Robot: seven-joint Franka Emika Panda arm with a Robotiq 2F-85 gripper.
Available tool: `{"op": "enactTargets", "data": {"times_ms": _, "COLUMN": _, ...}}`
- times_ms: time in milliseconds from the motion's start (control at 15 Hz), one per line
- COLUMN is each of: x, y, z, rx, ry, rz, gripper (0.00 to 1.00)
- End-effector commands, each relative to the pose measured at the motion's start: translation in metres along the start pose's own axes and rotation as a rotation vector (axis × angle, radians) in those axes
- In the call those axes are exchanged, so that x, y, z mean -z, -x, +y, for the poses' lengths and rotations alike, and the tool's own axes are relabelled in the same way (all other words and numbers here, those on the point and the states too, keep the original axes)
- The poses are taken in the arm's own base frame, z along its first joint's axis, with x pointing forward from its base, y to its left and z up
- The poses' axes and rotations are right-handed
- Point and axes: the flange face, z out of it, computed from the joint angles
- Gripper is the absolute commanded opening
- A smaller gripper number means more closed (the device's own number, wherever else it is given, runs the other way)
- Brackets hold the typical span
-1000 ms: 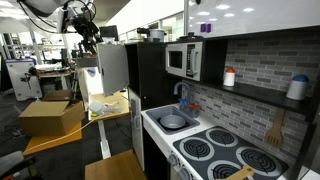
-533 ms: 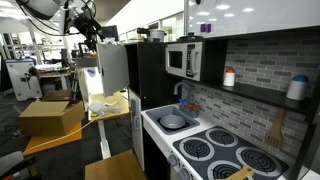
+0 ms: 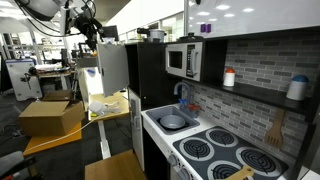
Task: Close the top part of the refrigerator
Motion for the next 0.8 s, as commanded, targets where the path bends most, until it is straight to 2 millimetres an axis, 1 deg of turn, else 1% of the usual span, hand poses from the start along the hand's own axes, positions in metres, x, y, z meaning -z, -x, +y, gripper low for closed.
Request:
{"op": "enactTargets", "data": {"times_ms": 0, "x": 0.0011, "y": -0.0006, "z": -0.0001, "rx": 0.0, "ry": 0.0, "rz": -0.001, "gripper": 1.0}}
{"op": "enactTargets", "data": {"times_ms": 267, "x": 0.001, "y": -0.0005, "z": -0.0002, "rx": 0.0, "ry": 0.0, "rz": -0.001, "gripper": 1.0}}
{"op": "enactTargets", "data": {"times_ms": 733, "x": 0.0005, "y": -0.0003, "z": 0.0031, "rx": 0.064, "ry": 0.056, "rz": 0.0, "gripper": 1.0}}
